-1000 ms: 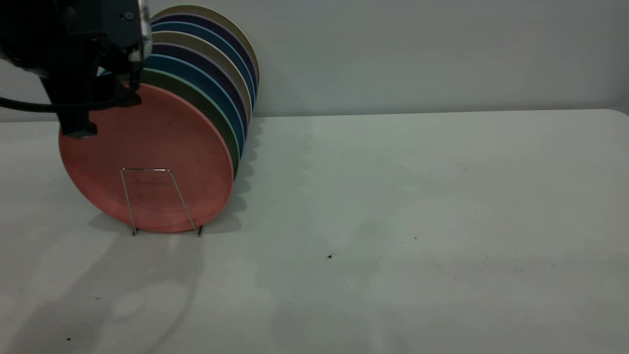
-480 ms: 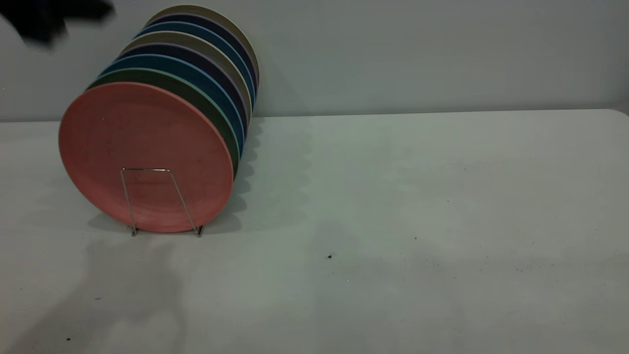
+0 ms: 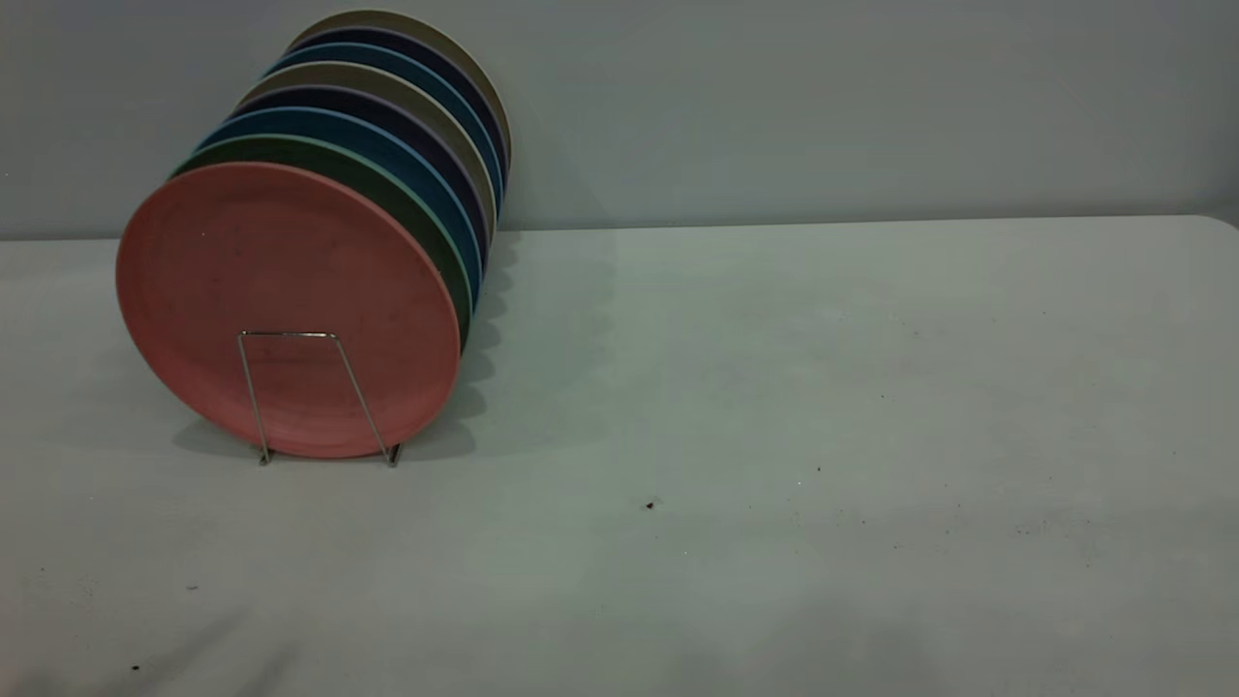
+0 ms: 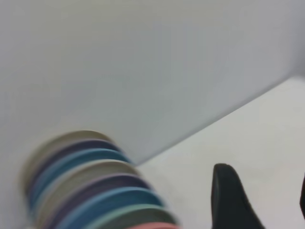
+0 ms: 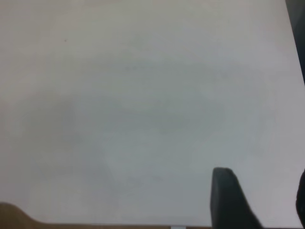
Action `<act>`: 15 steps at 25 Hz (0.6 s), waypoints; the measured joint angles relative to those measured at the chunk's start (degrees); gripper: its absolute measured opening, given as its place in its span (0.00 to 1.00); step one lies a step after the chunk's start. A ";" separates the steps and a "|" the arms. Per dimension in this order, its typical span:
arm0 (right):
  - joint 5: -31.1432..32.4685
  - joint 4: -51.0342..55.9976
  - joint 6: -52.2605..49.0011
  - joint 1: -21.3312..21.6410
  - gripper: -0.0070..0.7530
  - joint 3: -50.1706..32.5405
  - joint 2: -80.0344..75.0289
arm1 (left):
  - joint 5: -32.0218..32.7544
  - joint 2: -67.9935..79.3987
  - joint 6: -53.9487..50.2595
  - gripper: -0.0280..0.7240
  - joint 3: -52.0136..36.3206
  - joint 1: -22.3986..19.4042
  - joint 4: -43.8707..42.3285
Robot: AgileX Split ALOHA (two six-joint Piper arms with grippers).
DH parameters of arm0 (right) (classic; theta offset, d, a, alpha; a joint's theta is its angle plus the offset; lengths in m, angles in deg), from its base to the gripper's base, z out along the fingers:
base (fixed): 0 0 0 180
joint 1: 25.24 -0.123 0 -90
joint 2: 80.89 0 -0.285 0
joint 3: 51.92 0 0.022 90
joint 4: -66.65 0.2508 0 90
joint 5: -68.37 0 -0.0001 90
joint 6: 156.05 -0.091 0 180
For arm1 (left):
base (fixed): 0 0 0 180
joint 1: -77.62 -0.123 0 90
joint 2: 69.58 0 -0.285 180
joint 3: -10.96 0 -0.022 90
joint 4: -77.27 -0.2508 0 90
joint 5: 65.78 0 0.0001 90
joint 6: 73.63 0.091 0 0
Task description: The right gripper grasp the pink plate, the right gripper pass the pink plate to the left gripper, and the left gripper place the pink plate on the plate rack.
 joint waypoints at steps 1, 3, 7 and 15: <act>0.00 0.00 0.00 -0.34 0.48 0.00 0.00 | 1.24 -0.61 -2.97 0.56 -0.23 0.00 0.05; 0.00 0.00 -0.04 -1.31 0.48 0.00 0.00 | 4.81 -1.22 -9.25 0.56 -0.34 0.00 -0.82; 0.00 0.00 -0.04 -3.05 0.48 0.00 0.00 | 17.61 -1.22 -22.72 0.56 -0.34 0.00 -10.74; 0.00 0.05 -0.89 -3.11 0.48 0.00 0.00 | 48.19 -1.41 -60.26 0.56 0.21 0.00 -55.02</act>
